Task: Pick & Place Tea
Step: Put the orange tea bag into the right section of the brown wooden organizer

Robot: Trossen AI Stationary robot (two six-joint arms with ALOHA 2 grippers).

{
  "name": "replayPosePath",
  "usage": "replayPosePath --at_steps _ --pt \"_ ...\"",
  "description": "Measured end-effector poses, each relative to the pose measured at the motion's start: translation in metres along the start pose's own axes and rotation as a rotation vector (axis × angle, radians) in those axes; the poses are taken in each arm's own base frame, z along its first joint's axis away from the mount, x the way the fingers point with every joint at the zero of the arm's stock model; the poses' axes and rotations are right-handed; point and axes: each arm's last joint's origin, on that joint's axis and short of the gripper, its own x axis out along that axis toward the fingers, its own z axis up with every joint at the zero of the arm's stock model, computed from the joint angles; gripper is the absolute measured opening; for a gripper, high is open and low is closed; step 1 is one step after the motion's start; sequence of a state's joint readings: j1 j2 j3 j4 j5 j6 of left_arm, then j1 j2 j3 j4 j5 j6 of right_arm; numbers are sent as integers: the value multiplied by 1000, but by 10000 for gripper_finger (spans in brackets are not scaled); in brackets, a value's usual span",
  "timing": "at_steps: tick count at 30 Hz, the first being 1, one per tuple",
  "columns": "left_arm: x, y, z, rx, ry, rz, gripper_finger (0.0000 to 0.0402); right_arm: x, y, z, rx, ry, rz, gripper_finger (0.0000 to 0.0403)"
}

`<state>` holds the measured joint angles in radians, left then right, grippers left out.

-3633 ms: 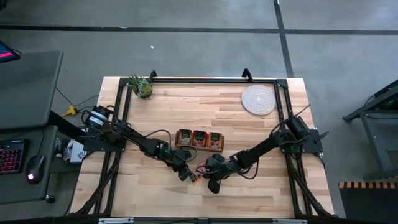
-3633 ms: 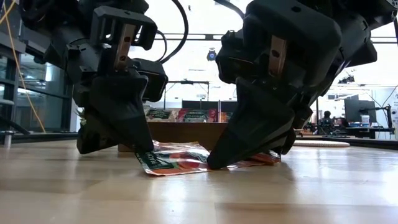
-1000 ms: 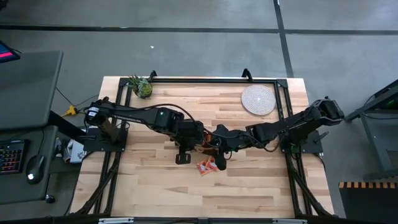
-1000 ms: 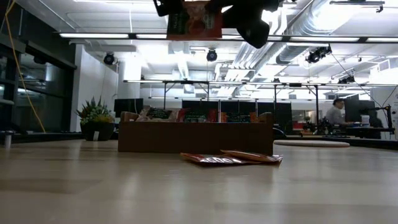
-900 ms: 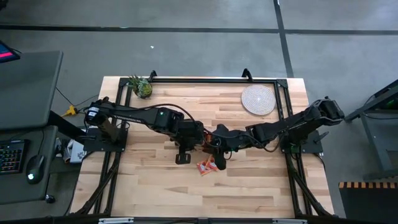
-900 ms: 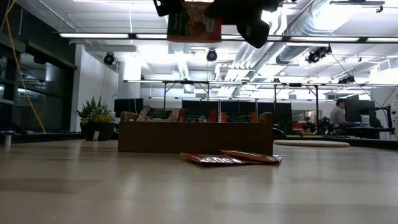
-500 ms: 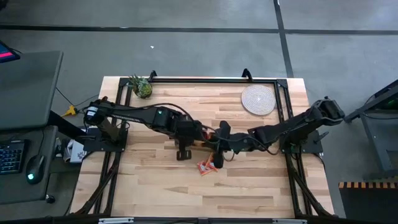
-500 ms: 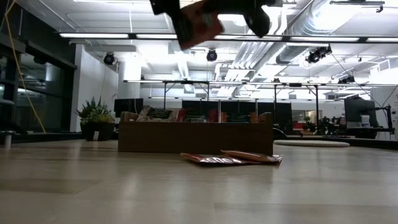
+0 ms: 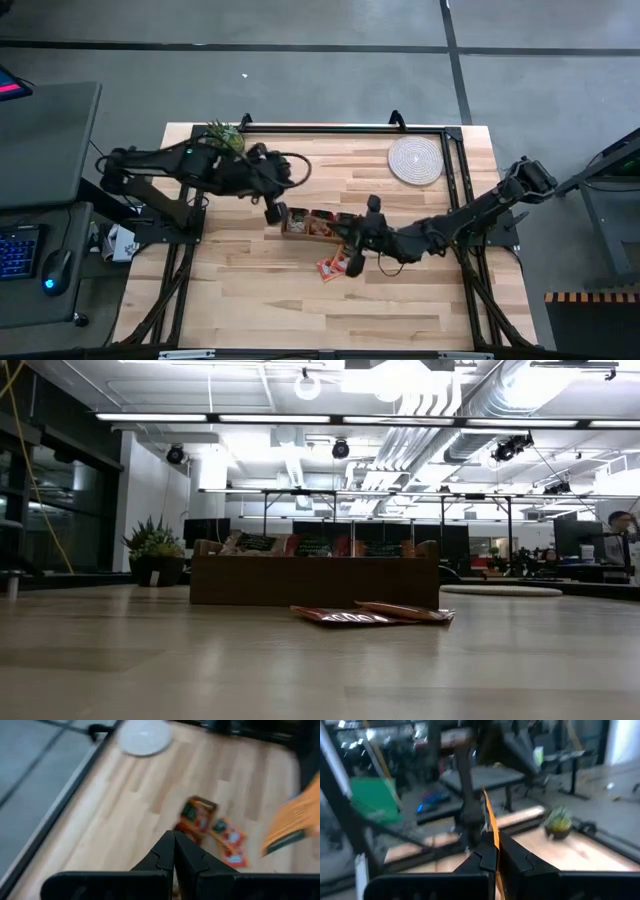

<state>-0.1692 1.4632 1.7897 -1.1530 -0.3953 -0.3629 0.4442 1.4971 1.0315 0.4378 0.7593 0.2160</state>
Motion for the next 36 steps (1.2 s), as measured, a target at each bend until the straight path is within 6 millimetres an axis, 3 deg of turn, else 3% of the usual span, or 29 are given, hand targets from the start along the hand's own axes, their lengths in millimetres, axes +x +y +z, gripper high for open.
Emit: replayPosePath --at_steps 8,15,30,36 --pt "-33 15 5 -71 -168 22 1 -14 12 29 3 -245 -9 0" --pt "-33 5 21 -28 -300 -136 1 -24 8 55 -6 -458 -25 0" --pt "-40 -8 40 83 -466 -424 1 -37 4 69 -34 -447 -23 0" --pt "-41 -8 41 80 -485 -440 1 -37 5 70 -22 -452 4 0"
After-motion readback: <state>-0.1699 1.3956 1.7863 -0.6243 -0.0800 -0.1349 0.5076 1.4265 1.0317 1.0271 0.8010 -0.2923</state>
